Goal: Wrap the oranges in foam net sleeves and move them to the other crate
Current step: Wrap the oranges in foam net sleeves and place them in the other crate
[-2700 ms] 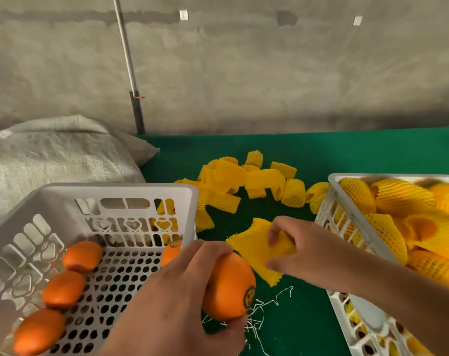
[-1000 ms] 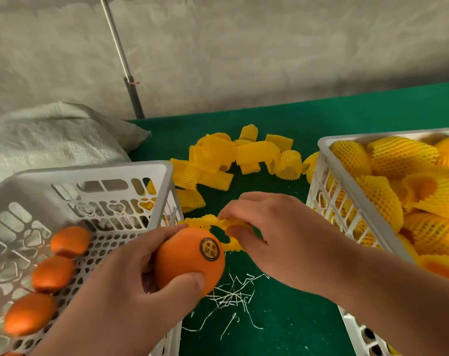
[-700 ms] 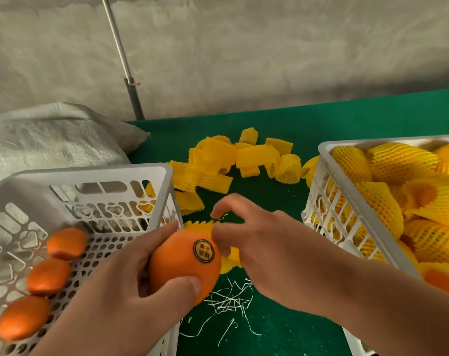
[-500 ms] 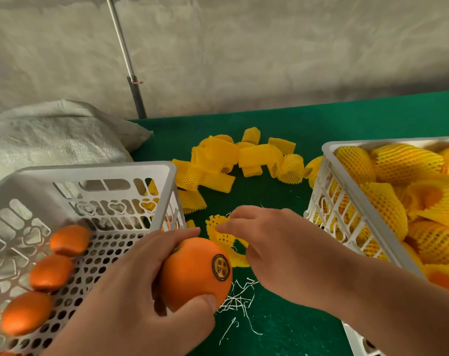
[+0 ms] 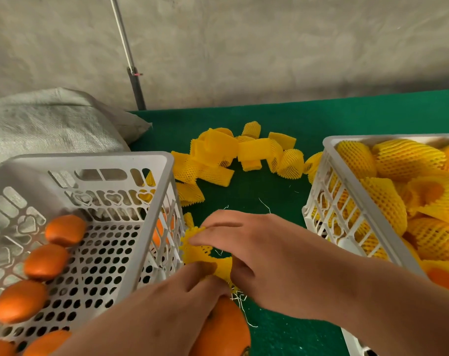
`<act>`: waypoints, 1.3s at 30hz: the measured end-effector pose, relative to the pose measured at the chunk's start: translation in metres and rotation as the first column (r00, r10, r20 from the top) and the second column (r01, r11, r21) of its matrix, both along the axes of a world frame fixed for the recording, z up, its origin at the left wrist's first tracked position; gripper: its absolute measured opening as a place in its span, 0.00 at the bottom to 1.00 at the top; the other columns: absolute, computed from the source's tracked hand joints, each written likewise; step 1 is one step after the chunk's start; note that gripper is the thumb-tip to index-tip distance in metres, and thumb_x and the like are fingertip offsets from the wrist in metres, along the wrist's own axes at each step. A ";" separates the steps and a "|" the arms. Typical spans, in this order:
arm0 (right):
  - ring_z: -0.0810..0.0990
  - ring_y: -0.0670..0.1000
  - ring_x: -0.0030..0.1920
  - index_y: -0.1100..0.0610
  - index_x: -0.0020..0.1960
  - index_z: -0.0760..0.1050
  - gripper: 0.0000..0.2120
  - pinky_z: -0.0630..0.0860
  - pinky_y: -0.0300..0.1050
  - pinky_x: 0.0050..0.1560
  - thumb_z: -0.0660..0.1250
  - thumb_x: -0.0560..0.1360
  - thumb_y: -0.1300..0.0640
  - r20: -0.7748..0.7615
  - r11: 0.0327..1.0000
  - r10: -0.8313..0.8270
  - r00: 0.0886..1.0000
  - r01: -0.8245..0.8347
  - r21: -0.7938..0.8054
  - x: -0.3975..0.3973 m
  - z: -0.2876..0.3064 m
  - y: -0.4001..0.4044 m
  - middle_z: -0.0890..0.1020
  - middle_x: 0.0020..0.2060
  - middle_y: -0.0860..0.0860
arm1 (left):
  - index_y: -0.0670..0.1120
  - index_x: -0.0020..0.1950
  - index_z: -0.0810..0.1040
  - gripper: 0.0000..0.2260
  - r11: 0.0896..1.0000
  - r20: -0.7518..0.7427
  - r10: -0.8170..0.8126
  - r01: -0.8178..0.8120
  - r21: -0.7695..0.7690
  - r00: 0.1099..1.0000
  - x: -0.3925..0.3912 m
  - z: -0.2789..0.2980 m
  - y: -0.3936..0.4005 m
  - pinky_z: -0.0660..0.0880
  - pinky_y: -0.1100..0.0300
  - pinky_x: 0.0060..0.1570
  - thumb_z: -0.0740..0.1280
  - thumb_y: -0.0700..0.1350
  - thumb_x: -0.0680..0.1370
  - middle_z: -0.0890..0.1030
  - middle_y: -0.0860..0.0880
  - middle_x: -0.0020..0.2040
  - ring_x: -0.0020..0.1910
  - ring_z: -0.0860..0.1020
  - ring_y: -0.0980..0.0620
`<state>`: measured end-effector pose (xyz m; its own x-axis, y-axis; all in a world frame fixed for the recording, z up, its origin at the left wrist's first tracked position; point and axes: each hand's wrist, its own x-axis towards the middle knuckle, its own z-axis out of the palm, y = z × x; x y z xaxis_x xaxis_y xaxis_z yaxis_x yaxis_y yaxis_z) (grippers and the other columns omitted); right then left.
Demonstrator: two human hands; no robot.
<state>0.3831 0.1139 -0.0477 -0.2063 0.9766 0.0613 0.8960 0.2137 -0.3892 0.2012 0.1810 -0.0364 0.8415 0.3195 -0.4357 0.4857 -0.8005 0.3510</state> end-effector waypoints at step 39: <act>0.72 0.38 0.61 0.38 0.80 0.59 0.46 0.78 0.38 0.46 0.69 0.65 0.53 -0.020 0.956 -0.175 0.984 0.175 0.237 -0.028 0.024 -0.012 0.62 0.75 0.31 | 0.71 0.59 0.69 0.30 0.773 0.682 0.567 -0.584 -0.247 0.462 -0.028 0.008 -0.005 0.74 0.73 0.38 0.69 0.71 0.58 0.78 0.71 0.50 0.38 0.80 0.68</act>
<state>0.3555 0.1020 -0.0237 -0.0336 0.9547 0.2955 0.9281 0.1394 -0.3451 0.1736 0.1762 -0.0280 0.4931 0.8477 0.1955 0.4570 -0.4436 0.7709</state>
